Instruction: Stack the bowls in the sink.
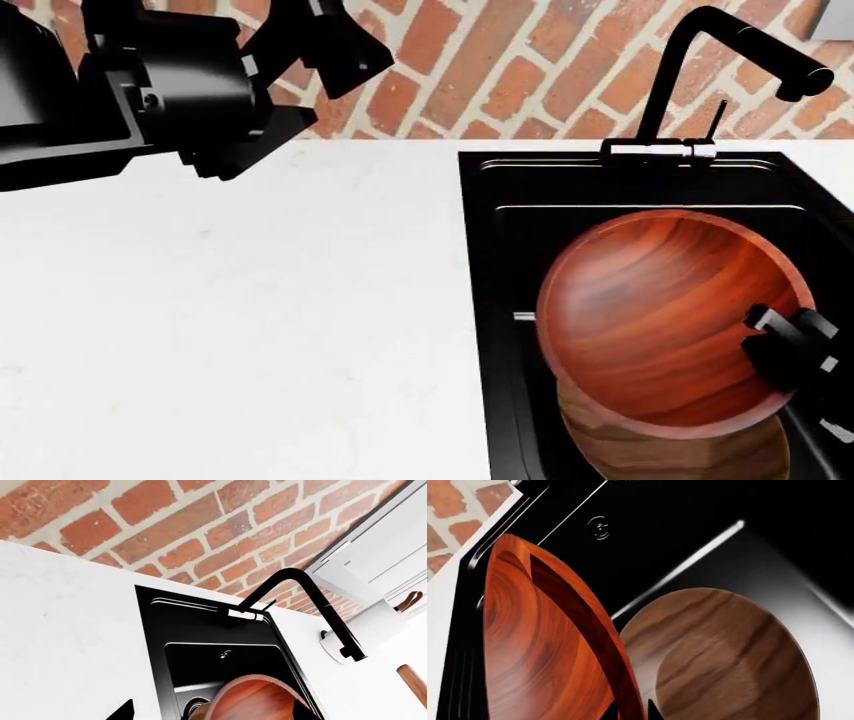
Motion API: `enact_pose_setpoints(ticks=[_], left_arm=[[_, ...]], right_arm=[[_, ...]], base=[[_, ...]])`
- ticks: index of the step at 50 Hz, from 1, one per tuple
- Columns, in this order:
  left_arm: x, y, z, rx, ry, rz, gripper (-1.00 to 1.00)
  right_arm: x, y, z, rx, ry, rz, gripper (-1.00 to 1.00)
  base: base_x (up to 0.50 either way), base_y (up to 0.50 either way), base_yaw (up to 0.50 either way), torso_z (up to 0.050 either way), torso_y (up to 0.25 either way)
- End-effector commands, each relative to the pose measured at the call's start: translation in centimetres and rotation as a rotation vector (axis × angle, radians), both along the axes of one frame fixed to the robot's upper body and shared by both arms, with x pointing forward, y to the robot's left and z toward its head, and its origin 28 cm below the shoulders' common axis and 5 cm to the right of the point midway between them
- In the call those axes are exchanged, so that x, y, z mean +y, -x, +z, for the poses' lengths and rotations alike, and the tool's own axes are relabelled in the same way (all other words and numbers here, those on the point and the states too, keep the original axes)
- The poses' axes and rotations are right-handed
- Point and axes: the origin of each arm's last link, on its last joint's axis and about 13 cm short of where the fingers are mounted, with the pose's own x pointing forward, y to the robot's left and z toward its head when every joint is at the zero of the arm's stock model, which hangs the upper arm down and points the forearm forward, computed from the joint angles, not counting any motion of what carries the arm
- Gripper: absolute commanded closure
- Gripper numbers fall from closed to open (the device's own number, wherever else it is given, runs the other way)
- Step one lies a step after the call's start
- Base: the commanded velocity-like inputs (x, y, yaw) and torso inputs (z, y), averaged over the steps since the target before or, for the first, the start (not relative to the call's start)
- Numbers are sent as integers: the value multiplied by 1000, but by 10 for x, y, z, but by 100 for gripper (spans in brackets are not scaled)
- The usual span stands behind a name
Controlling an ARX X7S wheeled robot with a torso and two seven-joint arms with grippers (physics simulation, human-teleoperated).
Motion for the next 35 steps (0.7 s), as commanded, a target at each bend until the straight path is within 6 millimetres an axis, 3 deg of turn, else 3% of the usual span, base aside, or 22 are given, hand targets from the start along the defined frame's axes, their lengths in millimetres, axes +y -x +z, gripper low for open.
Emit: enact_pose_setpoints(ticks=[1,35], left_arm=[[0,0,0,1,-1,1,-100],[0,-1,0,1,-1,4,-100]], right_arm=[[0,-2,-13,37,10,8,100],[-12,-4,-34,119,82,-53,100]], base=[[0,0,0,0,0],[0,0,0,0,0]])
